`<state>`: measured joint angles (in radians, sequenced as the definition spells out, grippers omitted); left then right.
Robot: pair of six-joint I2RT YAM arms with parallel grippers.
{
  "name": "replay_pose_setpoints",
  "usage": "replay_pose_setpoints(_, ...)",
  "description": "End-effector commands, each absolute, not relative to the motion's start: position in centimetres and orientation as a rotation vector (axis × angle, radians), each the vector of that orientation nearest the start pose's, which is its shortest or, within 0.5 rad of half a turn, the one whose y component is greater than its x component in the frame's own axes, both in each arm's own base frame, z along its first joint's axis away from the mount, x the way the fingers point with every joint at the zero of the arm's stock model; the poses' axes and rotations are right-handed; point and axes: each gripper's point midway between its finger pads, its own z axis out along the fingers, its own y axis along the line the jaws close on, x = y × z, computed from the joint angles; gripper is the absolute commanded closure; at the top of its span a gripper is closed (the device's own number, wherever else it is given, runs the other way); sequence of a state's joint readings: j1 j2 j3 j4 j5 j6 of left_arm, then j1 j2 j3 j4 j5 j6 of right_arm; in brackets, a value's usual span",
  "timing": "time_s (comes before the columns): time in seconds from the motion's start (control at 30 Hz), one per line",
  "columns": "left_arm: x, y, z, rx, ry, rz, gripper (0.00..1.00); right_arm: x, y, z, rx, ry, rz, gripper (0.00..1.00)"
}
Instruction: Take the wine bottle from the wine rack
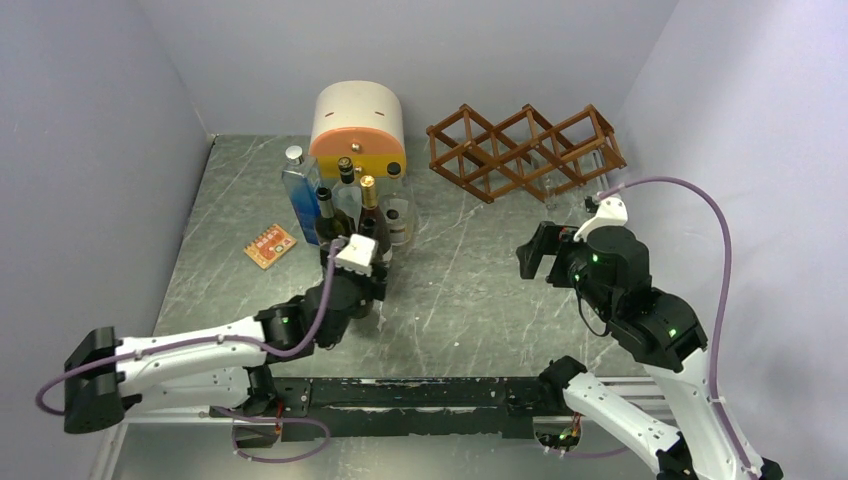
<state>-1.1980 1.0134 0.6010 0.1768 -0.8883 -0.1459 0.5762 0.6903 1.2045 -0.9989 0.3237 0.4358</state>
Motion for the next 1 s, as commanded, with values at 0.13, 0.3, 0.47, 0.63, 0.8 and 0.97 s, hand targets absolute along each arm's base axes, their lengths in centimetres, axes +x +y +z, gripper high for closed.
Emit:
replay_pose_setpoints(0.13,23.4,-20.3,22.9,0.171,1.632,-0.358,0.93,20.1,7.7,31.0,0.037,1.995,0.272,0.0)
replay_pose_setpoints(0.3,23.7,-20.5,22.6,0.232,1.589,-0.347,0.93,20.4,8.2,30.6,0.036,2.012,0.283,0.0)
replay_pose_setpoints(0.47,24.4,-19.7,21.4,0.175,1.587,-0.351,0.93,20.0,7.9,30.9,0.051,2.002,0.291,0.0)
replay_pose_setpoints(0.63,24.8,-19.2,20.8,0.125,1.568,-0.354,0.93,19.9,7.8,31.0,0.051,2.001,0.289,0.0)
replay_pose_setpoints(0.8,24.5,-19.4,20.6,0.102,1.548,-0.415,0.93,20.0,7.9,30.6,0.05,2.006,0.29,0.0)
replay_pose_setpoints(0.97,24.8,-18.4,19.8,0.039,1.572,-0.379,0.9,19.9,8.0,30.5,0.049,2.005,0.296,0.0)
